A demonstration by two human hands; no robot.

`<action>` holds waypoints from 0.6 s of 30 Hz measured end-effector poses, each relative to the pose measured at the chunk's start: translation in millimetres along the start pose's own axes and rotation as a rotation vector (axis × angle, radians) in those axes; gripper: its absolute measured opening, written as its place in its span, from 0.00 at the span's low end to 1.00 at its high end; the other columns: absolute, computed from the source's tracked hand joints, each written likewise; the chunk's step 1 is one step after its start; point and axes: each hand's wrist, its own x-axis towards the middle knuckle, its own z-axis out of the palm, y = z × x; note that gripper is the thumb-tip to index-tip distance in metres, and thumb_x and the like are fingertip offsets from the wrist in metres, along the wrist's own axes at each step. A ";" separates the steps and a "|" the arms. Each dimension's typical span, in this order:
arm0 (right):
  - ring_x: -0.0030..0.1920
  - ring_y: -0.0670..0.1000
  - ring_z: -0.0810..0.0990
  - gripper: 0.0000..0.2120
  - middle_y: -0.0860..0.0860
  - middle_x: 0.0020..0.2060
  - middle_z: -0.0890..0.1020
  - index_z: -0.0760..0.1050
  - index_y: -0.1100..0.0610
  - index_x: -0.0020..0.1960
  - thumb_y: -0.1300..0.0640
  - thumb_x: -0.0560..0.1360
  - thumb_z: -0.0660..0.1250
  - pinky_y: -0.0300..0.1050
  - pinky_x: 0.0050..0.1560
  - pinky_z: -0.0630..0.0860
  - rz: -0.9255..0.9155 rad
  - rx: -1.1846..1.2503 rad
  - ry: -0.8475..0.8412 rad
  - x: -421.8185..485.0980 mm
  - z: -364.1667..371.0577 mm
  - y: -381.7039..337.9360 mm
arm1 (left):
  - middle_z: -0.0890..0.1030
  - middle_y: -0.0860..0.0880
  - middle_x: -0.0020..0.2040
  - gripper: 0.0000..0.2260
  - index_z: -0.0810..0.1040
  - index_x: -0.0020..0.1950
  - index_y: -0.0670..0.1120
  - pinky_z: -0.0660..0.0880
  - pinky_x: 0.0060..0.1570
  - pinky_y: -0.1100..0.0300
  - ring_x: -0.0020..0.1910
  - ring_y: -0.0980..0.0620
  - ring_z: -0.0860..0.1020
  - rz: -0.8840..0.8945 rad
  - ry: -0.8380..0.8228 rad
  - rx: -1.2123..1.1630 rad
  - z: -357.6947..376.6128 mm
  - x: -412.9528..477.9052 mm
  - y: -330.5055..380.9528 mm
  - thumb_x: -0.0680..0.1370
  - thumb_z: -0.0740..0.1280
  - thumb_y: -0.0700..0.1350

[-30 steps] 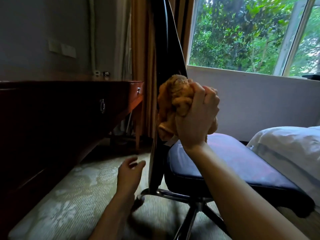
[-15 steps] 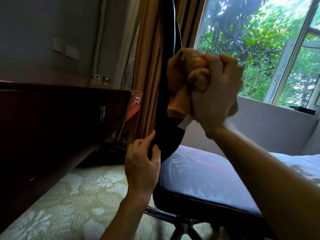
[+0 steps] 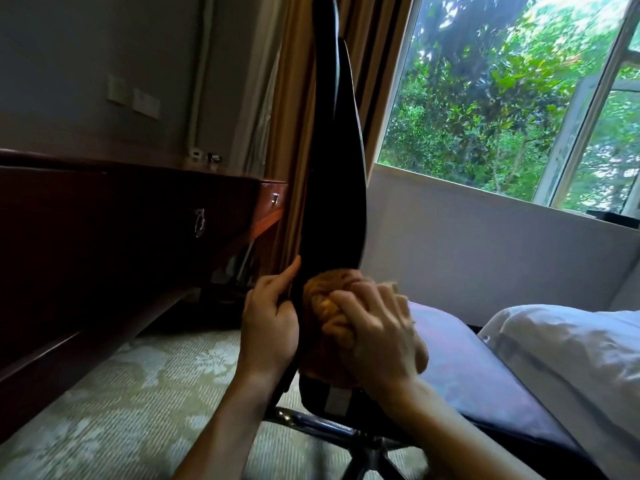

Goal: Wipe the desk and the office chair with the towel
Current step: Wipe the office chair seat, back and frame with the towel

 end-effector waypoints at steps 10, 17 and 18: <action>0.66 0.60 0.74 0.26 0.55 0.66 0.77 0.78 0.46 0.69 0.52 0.72 0.61 0.59 0.65 0.68 0.139 0.030 0.397 192.1 -76.1 -1.5 | 0.78 0.63 0.50 0.28 0.82 0.66 0.60 0.75 0.63 0.52 0.58 0.53 0.77 0.056 0.075 -0.063 14.9 -16.8 1.5 0.78 0.61 0.32; 0.64 0.62 0.75 0.22 0.56 0.63 0.79 0.80 0.50 0.68 0.51 0.74 0.68 0.64 0.60 0.74 0.218 0.122 0.414 186.7 -52.2 -22.8 | 0.86 0.53 0.45 0.22 0.88 0.52 0.61 0.77 0.50 0.55 0.47 0.52 0.84 0.039 0.116 -0.278 22.2 -15.6 3.3 0.72 0.61 0.39; 0.62 0.64 0.77 0.21 0.58 0.61 0.80 0.81 0.52 0.66 0.51 0.74 0.70 0.64 0.59 0.73 0.172 0.107 0.407 163.1 -45.4 -25.0 | 0.86 0.52 0.43 0.20 0.88 0.49 0.59 0.77 0.49 0.55 0.46 0.53 0.85 0.038 0.122 -0.300 20.9 -11.7 3.9 0.72 0.61 0.39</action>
